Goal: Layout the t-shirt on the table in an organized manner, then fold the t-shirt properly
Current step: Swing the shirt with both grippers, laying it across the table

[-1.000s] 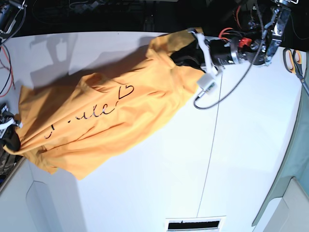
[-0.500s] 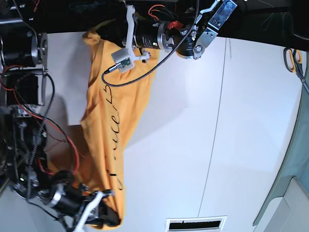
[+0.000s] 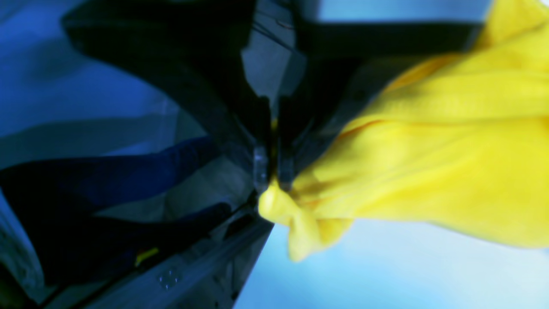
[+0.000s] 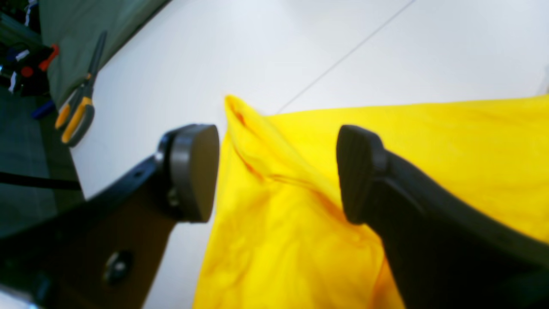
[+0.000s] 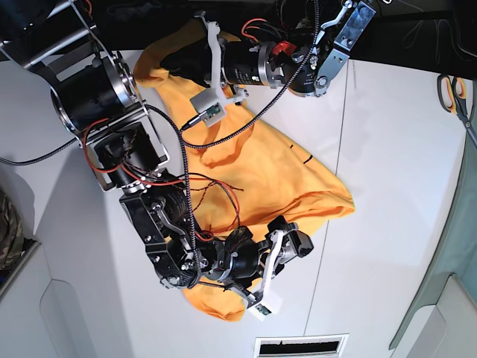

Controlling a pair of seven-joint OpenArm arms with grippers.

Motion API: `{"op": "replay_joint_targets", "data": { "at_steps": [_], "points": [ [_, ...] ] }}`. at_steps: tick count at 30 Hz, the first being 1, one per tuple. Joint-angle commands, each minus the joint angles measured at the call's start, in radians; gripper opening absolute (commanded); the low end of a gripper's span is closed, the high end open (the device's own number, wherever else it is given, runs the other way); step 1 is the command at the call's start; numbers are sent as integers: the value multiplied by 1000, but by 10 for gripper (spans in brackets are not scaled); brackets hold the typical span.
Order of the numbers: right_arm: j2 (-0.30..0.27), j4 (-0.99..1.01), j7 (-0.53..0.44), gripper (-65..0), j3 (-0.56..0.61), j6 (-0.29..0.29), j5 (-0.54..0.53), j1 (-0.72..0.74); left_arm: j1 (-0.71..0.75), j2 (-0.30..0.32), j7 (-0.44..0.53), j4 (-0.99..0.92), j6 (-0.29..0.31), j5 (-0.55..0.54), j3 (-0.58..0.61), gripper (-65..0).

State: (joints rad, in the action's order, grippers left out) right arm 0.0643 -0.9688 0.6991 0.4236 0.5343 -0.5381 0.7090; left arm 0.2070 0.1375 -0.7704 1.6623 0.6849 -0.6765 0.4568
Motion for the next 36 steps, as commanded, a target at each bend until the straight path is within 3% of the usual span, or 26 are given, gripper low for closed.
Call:
{"op": "replay_joint_targets", "data": {
  "at_steps": [1, 5, 9, 11, 17, 20, 25, 31, 36],
  "points": [
    [11, -23, -28, -231, -17, 5, -16, 29, -7, -4, 18, 16, 13, -38, -8, -650],
    [2, -37, 19, -232, -115, 5, -16, -2, -7, -4, 18, 16, 13, -118, -12, -650],
    [-32, -54, 64, -232, -274, 13, -31, -63, -7, -4, 17, 16, 13, -144, -13, -381],
    [-56, -68, 85, -232, -350, 24, -67, -111, -8, -4, 3, 16, 13, -143, -13, -300],
    [-146, -183, 137, -232, -503, 42, -146, -310, -21, -4, -177, 71, 13, -235, -75, -300],
    [-205, -283, 151, -232, -536, 46, -187, -432, -22, -4, -195, 150, 13, -248, -162, -300],
    [-274, -487, 177, -232, -565, 46, -221, -640, -41, 31, -134, 179, 13, -222, -318, -300],
    [-298, -574, 177, -232, -566, 47, -197, -797, -126, 93, 5, 31, 13, -19, -336, -300],
    [-296, -574, 175, -232, -565, 50, -177, -867, -265, 93, 80, -201, -76, 130, -338, -299]
  ]
}}
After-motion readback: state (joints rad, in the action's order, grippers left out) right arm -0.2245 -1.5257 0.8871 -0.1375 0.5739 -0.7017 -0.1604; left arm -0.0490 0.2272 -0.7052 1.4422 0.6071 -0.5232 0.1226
